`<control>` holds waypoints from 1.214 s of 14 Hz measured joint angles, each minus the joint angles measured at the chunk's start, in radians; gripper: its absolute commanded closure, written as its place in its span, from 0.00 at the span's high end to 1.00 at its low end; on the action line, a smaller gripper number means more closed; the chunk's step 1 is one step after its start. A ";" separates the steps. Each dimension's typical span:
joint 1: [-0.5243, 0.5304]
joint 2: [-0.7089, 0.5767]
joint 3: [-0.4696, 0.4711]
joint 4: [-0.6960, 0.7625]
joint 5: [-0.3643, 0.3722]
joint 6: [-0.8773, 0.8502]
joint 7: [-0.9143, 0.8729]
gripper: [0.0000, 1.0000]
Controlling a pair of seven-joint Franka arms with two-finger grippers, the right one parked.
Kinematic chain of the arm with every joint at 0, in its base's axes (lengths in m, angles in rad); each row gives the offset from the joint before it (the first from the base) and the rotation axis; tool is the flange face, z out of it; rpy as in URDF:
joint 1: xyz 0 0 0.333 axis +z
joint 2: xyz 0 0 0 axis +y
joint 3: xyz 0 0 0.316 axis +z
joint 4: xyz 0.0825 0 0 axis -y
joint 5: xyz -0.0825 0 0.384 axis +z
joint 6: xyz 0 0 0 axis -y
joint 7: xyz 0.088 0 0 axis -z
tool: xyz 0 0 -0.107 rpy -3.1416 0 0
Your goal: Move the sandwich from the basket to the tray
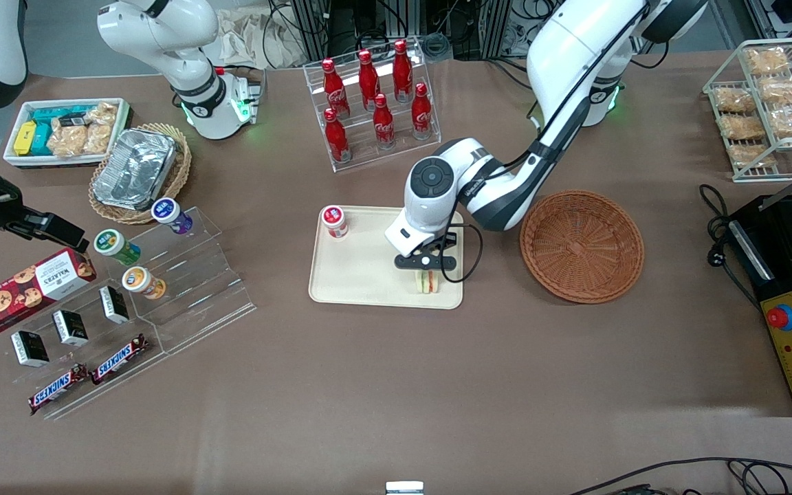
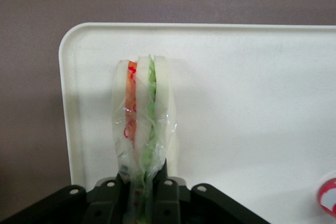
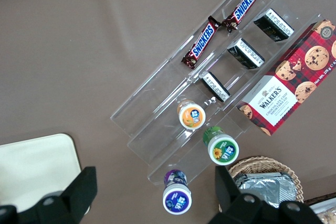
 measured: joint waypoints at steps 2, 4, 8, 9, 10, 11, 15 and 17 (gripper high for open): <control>0.002 -0.001 0.002 -0.007 0.011 0.000 0.000 0.99; 0.008 -0.017 0.005 -0.008 0.012 -0.012 -0.001 0.99; 0.085 -0.142 0.010 -0.007 0.012 -0.172 0.014 0.99; 0.119 -0.182 0.010 -0.006 0.012 -0.216 0.040 0.99; 0.153 -0.222 0.011 -0.006 0.012 -0.258 0.065 0.99; 0.186 -0.259 0.011 -0.006 0.012 -0.296 0.091 0.99; 0.307 -0.390 0.014 -0.007 0.012 -0.451 0.266 0.99; 0.362 -0.438 0.015 -0.008 0.012 -0.503 0.353 0.99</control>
